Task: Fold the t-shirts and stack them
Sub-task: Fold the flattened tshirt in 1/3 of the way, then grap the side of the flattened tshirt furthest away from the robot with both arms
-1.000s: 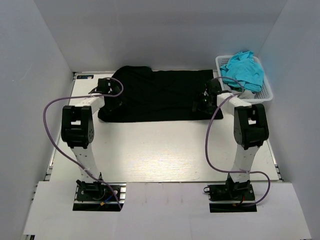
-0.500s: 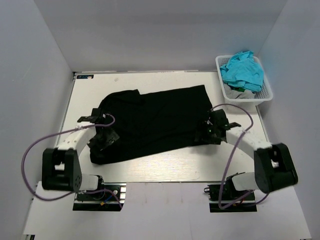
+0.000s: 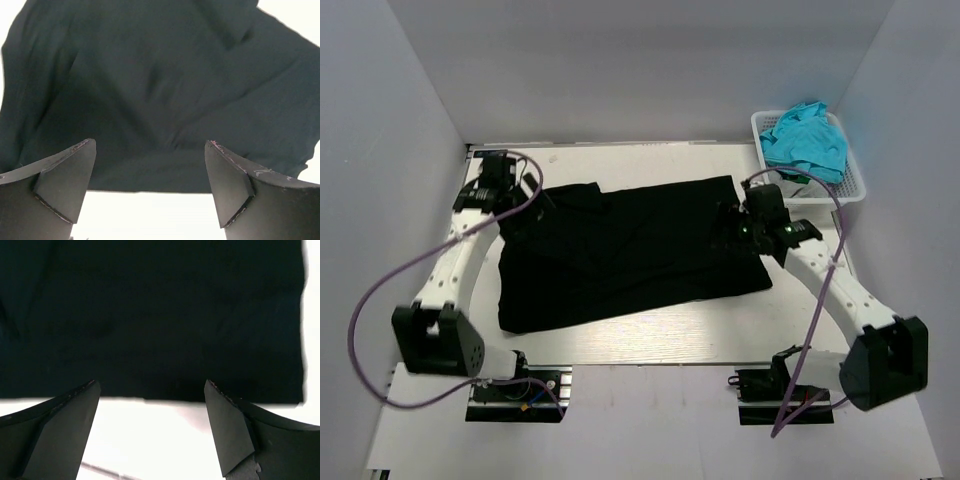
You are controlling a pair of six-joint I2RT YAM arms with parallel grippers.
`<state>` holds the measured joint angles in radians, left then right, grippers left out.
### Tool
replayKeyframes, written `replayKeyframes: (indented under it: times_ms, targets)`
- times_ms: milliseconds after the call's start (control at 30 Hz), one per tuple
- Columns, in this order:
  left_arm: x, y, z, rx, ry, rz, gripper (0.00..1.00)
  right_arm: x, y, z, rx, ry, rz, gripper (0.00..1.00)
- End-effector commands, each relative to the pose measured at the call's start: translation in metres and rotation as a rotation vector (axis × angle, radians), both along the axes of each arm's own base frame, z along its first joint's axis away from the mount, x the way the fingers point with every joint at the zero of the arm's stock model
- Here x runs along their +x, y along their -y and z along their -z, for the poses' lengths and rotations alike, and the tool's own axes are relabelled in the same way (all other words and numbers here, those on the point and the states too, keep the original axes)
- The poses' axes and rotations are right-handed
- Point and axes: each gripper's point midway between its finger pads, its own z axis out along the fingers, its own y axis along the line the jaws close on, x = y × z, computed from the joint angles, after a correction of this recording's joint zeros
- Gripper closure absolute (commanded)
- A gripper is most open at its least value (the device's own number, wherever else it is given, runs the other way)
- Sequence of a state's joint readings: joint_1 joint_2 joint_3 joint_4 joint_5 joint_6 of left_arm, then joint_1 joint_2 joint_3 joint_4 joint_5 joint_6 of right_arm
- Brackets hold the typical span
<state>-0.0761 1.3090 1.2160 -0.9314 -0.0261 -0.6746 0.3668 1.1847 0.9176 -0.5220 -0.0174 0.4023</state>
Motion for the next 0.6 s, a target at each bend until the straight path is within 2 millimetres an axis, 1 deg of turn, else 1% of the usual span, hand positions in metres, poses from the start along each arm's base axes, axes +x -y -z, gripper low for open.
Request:
replayKeyframes:
  times_ms: [0,33,67,100,133,167,200,233,267,300,333,367,400,433,467,500,533,567]
  targets:
    - [0.079,0.009,-0.016,0.035,0.15,0.107,0.0,0.04,0.011,-0.009,-0.096,0.031,0.074,0.1]
    - [0.093,0.017,-0.013,0.011,0.142,0.151,0.0,0.045,0.016,-0.009,-0.124,0.025,0.101,0.1]
    - [0.117,0.02,-0.03,0.035,0.191,0.212,0.0,0.063,0.016,-0.022,-0.134,0.054,0.124,0.1]
    - [0.137,0.027,0.0,0.039,0.12,0.235,0.0,0.068,0.016,-0.023,-0.142,0.049,0.13,0.1]
    - [0.149,0.033,0.006,0.05,0.104,0.264,0.0,0.075,0.016,-0.017,-0.155,0.036,0.135,0.1]
    - [0.174,0.039,-0.015,0.071,0.165,0.297,0.0,0.089,0.013,-0.024,-0.147,0.048,0.142,0.1]
    - [0.19,0.038,0.017,0.12,0.106,0.327,0.0,0.093,0.012,-0.021,-0.154,0.039,0.132,0.1]
    - [0.199,0.047,0.023,0.142,0.103,0.377,0.0,0.097,0.009,-0.006,-0.159,-0.002,0.12,0.1]
    - [0.218,0.049,0.008,0.168,0.159,0.403,0.0,0.109,0.007,-0.017,-0.153,0.023,0.119,0.1]
    - [0.224,0.054,0.017,0.226,0.158,0.495,0.0,0.113,0.007,-0.014,-0.158,0.014,0.112,0.1]
    - [0.233,0.068,0.033,0.235,0.17,0.588,0.0,0.118,0.006,-0.004,-0.166,-0.017,0.109,0.1]
    - [0.237,0.072,0.037,0.276,0.188,0.647,0.0,0.121,0.008,-0.002,-0.172,-0.026,0.112,0.1]
    - [0.241,0.067,0.041,0.347,0.206,0.732,0.0,0.128,0.007,-0.01,-0.17,-0.007,0.109,0.1]
    - [0.244,0.075,0.046,0.383,0.225,0.79,0.0,0.13,0.009,0.003,-0.188,-0.043,0.105,0.1]
    - [0.241,0.078,0.059,0.409,0.213,0.841,0.0,0.13,0.014,0.004,-0.193,-0.051,0.112,0.1]
    - [0.244,0.076,0.065,0.445,0.229,0.88,0.0,0.135,0.014,0.009,-0.2,-0.056,0.105,0.1]
    - [0.246,0.075,0.067,0.455,0.233,0.873,0.0,0.136,0.016,0.007,-0.202,-0.051,0.111,0.1]
    - [0.249,0.073,0.068,0.474,0.242,0.869,0.0,0.137,0.018,0.014,-0.207,-0.07,0.114,0.1]
